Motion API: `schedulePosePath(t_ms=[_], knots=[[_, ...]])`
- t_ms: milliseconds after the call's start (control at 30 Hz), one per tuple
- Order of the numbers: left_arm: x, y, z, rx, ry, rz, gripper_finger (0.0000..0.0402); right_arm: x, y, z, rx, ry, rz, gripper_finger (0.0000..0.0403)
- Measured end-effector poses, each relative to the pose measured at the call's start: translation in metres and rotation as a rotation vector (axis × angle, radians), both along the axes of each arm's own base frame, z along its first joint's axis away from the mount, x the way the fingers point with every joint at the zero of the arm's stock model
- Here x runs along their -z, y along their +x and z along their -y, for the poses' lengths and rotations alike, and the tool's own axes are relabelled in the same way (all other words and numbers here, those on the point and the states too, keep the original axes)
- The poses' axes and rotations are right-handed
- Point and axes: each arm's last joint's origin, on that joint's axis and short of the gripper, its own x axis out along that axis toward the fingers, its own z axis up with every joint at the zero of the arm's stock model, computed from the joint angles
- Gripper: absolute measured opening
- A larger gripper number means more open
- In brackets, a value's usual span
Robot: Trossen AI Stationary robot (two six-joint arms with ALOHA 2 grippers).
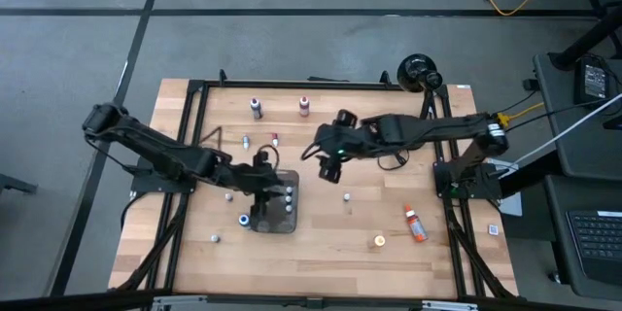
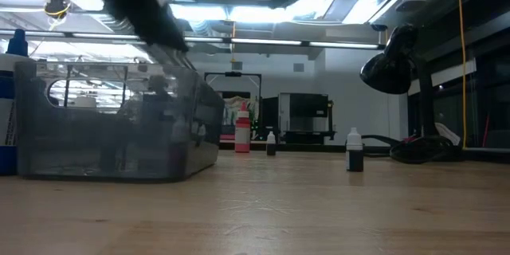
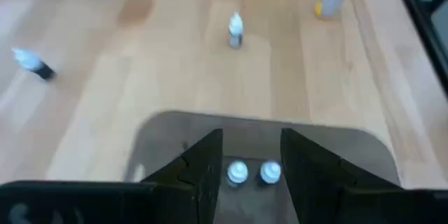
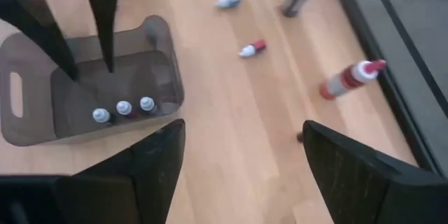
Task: Pick & Place food coloring
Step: Put the bottom red food coloring bottle into the bin
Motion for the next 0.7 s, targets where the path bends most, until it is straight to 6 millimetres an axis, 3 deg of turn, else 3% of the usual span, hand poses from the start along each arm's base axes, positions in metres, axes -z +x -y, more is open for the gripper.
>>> schedulePosePath(t_ms=[133, 267, 500, 700], knots=[[-0.02, -0.009, -0.005, -0.003, 0.002, 0.1, 0.0138, -0.004, -0.031, 0.001, 0.032, 0.001, 0.026, 0.0289], [-0.039, -0.016, -0.011, -0.034, -0.013, 0.212, 0.0138, 0.007, -0.064, -0.003, 0.028, 0.02, 0.082, 0.0289], [-0.064, -0.027, -0.021, -0.072, -0.036, 0.38, 0.014, 0.049, -0.109, -0.01, -0.039, 0.05, 0.128, 0.0289], [-0.078, -0.033, -0.025, -0.087, -0.063, 0.48, 0.014, 0.092, -0.124, -0.015, -0.083, 0.101, 0.098, 0.0289]])
